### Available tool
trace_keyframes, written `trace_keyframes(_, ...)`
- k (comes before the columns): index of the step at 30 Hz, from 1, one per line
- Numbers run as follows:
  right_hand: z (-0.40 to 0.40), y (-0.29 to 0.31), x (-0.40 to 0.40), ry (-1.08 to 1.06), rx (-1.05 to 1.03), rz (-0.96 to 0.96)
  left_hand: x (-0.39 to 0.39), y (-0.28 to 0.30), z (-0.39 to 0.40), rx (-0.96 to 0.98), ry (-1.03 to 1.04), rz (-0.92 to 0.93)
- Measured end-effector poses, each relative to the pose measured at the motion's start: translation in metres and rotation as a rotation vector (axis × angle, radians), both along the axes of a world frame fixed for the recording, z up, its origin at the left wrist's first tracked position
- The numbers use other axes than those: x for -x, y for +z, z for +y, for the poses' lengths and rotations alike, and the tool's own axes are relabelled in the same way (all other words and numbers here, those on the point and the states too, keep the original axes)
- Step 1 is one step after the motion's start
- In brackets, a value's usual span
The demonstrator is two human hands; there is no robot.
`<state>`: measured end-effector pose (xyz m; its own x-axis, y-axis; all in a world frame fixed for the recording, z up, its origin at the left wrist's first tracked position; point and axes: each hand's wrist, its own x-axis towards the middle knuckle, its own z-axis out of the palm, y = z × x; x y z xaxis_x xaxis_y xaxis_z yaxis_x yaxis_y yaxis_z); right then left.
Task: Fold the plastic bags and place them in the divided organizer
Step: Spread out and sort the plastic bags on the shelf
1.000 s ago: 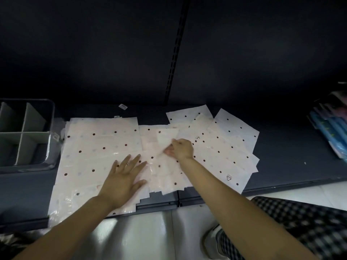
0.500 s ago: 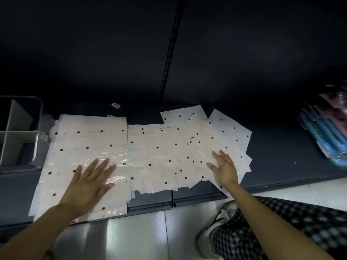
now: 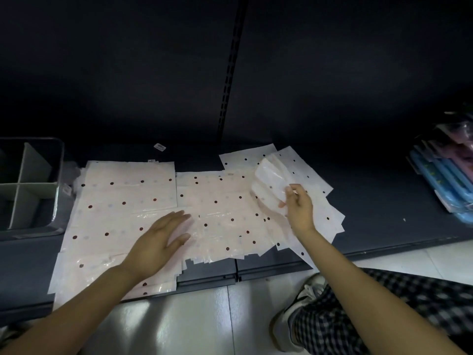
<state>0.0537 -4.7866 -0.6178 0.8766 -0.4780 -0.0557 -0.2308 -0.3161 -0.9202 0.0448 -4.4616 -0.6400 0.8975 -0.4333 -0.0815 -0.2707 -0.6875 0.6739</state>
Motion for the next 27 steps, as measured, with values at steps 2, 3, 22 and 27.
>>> trace_keyframes(2,0.033,0.009,-0.002,0.145,-0.056,0.002,-0.004,0.01,-0.014,0.193,0.102,0.175)
trace_keyframes(3,0.049,0.012,-0.001,0.226,-0.073,0.014,-0.008,0.016,-0.019,0.332,0.182,0.304)
trace_keyframes(22,-0.009,-0.045,0.015,0.065,0.597,0.476,-0.03,-0.011,0.098,-0.113,0.907,0.209)
trace_keyframes(27,-0.034,-0.063,0.024,0.07,0.639,0.66,-0.017,-0.014,0.094,-0.3,0.685,-0.096)
